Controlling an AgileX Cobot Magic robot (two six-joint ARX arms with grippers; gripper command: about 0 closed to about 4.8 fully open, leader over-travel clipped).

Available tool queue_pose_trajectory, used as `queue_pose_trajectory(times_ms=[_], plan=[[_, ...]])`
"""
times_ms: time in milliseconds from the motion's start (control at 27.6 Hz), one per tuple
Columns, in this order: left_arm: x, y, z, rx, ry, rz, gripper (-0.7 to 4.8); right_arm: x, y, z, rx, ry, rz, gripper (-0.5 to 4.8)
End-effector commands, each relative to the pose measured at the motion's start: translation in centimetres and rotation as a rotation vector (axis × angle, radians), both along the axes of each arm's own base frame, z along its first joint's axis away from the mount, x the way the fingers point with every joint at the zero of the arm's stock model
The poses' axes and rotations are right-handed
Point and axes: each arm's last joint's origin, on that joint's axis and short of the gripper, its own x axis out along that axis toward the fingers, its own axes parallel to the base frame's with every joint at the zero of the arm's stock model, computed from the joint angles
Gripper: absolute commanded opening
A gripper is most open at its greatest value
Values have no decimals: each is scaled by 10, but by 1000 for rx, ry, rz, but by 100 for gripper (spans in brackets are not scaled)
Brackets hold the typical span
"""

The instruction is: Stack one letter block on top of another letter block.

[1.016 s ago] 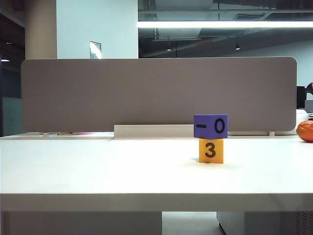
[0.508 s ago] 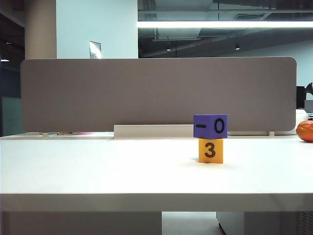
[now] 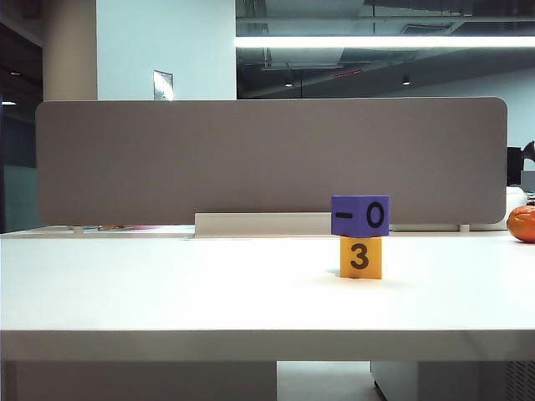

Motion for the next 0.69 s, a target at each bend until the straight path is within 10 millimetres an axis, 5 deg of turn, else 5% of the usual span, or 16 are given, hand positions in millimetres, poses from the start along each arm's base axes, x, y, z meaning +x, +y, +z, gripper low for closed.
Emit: queue_pose_trajectory(times_ms=[36, 689], plan=[[0, 0, 1, 7, -4, -16, -6, 0, 0, 3, -4, -20, -2, -6], [0, 0, -4, 6, 50, -20, -6, 0, 0, 3, -4, -20, -2, -5]])
